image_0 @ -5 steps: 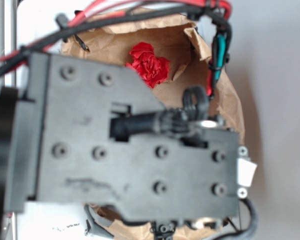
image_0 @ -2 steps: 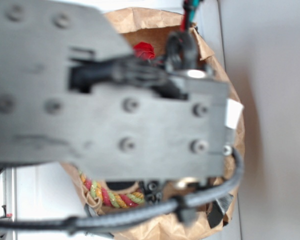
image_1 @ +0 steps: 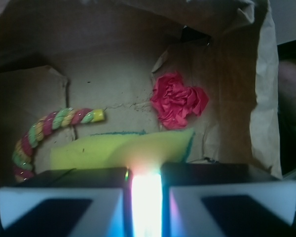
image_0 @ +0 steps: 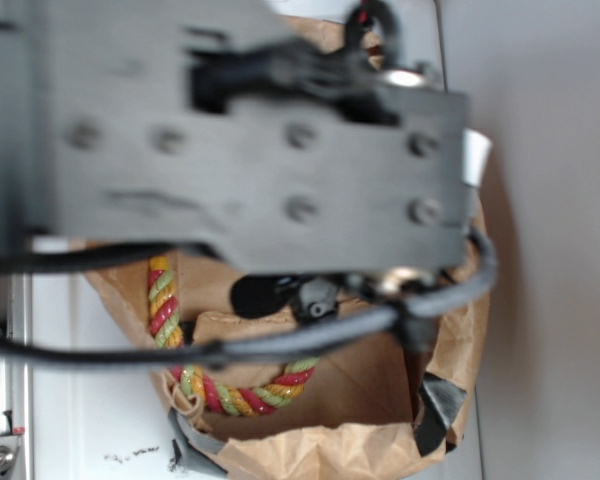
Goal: Grab the green sponge.
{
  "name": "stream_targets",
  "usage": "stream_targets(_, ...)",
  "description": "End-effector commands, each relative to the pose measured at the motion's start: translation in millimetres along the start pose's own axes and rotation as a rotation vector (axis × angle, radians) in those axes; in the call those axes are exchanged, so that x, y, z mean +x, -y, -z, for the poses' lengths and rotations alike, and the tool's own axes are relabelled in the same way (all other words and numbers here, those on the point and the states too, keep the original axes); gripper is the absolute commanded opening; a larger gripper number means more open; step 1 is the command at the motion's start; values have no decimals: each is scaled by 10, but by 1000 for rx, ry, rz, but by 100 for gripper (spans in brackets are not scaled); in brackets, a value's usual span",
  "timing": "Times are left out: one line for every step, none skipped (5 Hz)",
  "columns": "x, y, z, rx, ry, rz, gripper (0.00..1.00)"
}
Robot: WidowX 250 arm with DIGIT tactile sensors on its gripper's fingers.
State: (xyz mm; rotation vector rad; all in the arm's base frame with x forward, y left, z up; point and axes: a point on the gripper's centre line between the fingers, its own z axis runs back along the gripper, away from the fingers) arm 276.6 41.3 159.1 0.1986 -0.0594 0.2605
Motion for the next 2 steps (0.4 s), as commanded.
stream_targets(148, -56, -170, -11, 81, -52, 0)
stream_targets(143, -11, -192, -35, 76, -33, 0)
